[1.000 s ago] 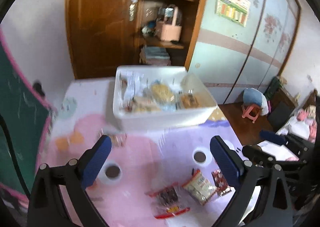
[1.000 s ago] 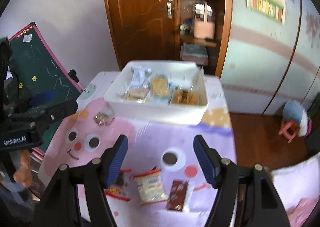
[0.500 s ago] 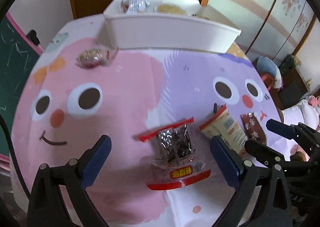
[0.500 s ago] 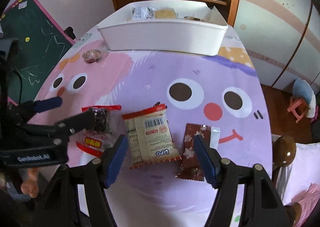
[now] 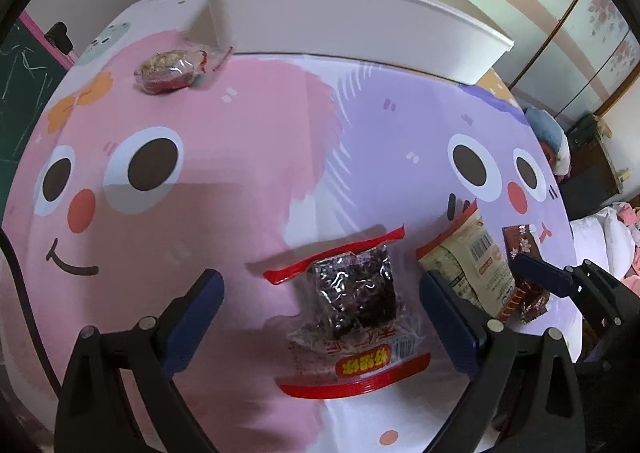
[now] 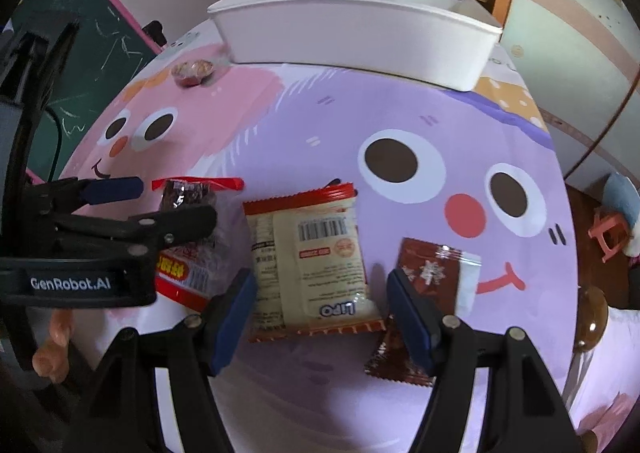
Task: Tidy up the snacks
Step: 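Grasp the red-edged candy packet with the left tool while the right tool grasps the LIPO packet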
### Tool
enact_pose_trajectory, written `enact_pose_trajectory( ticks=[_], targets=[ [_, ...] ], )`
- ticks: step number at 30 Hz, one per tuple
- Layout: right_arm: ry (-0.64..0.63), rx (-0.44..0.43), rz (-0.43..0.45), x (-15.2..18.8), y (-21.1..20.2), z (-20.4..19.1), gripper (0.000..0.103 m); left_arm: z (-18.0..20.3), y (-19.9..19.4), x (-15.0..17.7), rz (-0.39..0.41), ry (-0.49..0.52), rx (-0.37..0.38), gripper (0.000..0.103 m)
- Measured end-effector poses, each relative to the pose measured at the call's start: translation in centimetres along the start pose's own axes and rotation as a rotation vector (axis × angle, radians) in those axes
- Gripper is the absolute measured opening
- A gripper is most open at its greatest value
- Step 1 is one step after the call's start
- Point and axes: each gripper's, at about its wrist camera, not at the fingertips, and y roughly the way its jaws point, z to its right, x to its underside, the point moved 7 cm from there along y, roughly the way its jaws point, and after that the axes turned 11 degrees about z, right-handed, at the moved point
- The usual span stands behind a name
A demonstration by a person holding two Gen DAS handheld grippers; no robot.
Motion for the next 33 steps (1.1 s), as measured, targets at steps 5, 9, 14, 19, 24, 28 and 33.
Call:
enact_pose_trajectory(
  ticks=[5, 9, 14, 19, 24, 28, 33],
  targets=[
    [-0.018, 0.003, -0.004, 0.1, 0.7, -0.4, 0.069, 0.3, 0.7, 0.1, -0.01, 0.042, -0.041, 0.094],
    [-0.058, 0.039, 0.006, 0.0, 1.1, -0.8, 0.069, 0.2, 0.8, -0.1, -0.003, 0.059, -0.063, 0.086],
    [-0.054, 0.057, 0.014, -0.1, 1.2, -0.9, 0.068, 0.2, 0.6, -0.3, 0.008, 0.063, -0.064, 0.07],
    [-0.036, 0.073, 0.027, 0.0, 1.0, -0.5, 0.055, -0.6, 0.0, -0.4, 0.01, 0.057, -0.059, 0.058],
    [-0.019, 0.076, 0.031, 0.1, 0.8, -0.5, 0.046, -1.1, -0.3, -0.2, 0.013, 0.051, -0.042, 0.05],
    [-0.008, 0.081, 0.028, 0.2, 0.7, -0.6, 0.046, -1.0, -0.5, -0.1, 0.011, 0.049, -0.016, 0.043],
    [0.013, 0.069, 0.024, 0.3, 0.5, -0.7, 0.046, -0.7, -0.6, 0.0, 0.014, 0.049, -0.001, 0.042]
  ],
)
